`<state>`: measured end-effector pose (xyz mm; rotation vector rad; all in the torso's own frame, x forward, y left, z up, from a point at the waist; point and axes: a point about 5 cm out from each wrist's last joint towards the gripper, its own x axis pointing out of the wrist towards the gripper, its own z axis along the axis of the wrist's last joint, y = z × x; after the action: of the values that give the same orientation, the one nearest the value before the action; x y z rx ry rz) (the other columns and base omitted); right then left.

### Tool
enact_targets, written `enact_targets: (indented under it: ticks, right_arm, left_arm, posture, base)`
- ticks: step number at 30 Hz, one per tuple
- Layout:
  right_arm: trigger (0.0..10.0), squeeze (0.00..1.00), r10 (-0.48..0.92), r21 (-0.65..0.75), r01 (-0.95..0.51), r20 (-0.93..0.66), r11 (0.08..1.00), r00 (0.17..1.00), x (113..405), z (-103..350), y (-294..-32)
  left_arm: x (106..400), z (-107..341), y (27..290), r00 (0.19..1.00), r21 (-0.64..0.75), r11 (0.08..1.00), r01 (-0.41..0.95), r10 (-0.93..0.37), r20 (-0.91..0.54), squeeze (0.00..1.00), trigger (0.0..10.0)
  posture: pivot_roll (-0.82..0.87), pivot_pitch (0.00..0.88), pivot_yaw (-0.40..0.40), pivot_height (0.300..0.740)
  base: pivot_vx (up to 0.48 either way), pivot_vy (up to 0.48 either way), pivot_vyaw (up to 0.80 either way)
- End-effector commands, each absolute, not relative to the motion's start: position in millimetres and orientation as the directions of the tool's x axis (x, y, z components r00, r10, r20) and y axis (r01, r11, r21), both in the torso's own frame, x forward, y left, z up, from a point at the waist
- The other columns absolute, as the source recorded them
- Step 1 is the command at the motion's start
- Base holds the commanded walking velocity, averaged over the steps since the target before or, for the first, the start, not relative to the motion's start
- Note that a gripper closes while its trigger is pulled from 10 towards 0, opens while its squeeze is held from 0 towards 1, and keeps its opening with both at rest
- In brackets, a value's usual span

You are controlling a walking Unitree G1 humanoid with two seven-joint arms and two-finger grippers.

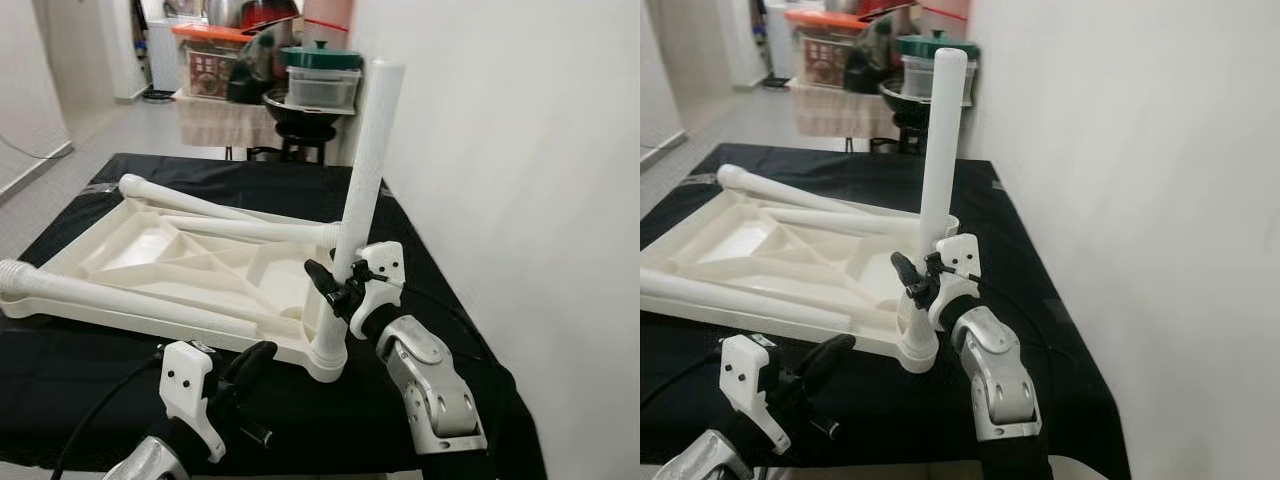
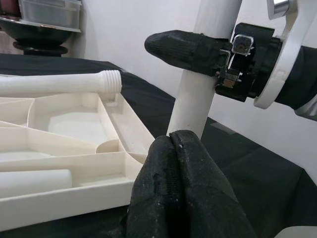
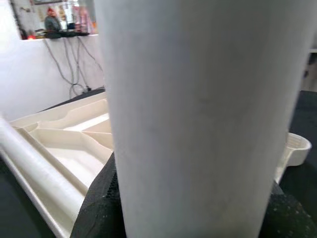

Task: Building children table

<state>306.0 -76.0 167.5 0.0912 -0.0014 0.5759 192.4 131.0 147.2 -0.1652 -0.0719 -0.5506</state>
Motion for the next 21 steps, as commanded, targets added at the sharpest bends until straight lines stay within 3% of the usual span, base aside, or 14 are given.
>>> enact_targets:
  ticks: [1,2,5,6,7,8,10,13,16,21]
  right_arm:
    - [10.0,1.00,0.640,0.180,-0.623,-0.052,0.761,0.767,296.4,150.1,-68.9]
    - [10.0,1.00,0.640,0.180,-0.623,-0.052,0.761,0.767,296.4,150.1,-68.9]
    - [10.0,1.00,0.758,0.129,-0.753,0.013,0.645,0.652,299.0,169.8,-72.4]
    - [10.0,0.57,0.791,0.098,-0.788,0.018,0.607,0.612,303.7,173.6,-77.6]
    - [10.0,0.57,0.791,0.098,-0.788,0.018,0.607,0.612,303.7,173.6,-77.6]
    - [10.0,0.00,0.823,0.050,-0.822,0.012,0.567,0.568,310.9,176.3,-84.1]
    - [10.0,0.00,0.865,0.019,-0.864,-0.007,0.503,0.502,320.7,178.6,-92.8]
    - [10.0,0.00,0.879,0.022,-0.878,-0.012,0.478,0.478,323.7,179.3,-95.5]
    - [10.0,0.00,0.944,0.009,-0.944,-0.025,0.329,0.329,333.9,190.6,-106.5]
    - [10.0,0.00,0.963,0.043,-0.962,-0.006,0.271,0.271,346.1,203.1,-115.1]
  left_arm:
    - [193.6,146.2,129.9,0.850,-0.134,0.839,0.527,-0.516,0.111,0.00,10.0]
    - [193.6,146.2,129.9,0.850,-0.134,0.839,0.527,-0.516,0.111,0.00,10.0]
    - [194.6,145.7,129.7,0.847,-0.140,0.835,0.531,-0.520,0.110,0.00,10.0]
    - [194.9,145.5,129.8,0.847,-0.141,0.835,0.532,-0.521,0.109,0.00,10.0]
    - [194.9,145.5,129.8,0.847,-0.141,0.835,0.532,-0.521,0.109,0.00,10.0]
    - [195.4,145.4,129.8,0.846,-0.141,0.835,0.533,-0.522,0.110,0.00,10.0]
    - [196.1,145.2,129.7,0.846,-0.140,0.835,0.533,-0.521,0.110,0.00,10.0]
    - [196.3,145.0,129.7,0.846,-0.140,0.835,0.532,-0.521,0.110,0.00,10.0]
    - [196.9,144.4,130.1,0.848,-0.138,0.837,0.529,-0.518,0.109,0.00,10.0]
    - [197.6,143.9,129.7,0.849,-0.138,0.838,0.528,-0.517,0.108,0.00,10.0]
  posture:
    - [0.00,0.000,-0.092,0.740]
    - [0.00,0.000,-0.092,0.740]
    - [0.00,0.000,-0.082,0.740]
    - [0.00,0.000,-0.082,0.740]
    - [0.00,0.000,-0.082,0.740]
    - [0.00,0.000,-0.082,0.740]
    - [0.01,0.000,-0.085,0.740]
    - [0.01,0.000,-0.085,0.740]
    - [0.02,0.000,-0.089,0.740]
    - [0.02,0.000,-0.090,0.740]
  base:
    - [0.000,0.000,0.00]
    - [0.000,0.000,0.00]
    - [0.000,0.000,0.00]
    - [0.000,0.000,0.00]
    - [0.000,0.000,0.00]
    - [0.000,0.000,0.00]
    - [0.000,0.000,0.00]
    - [0.000,0.000,0.00]
    - [0.000,0.000,0.00]
    - [0.000,0.000,0.00]
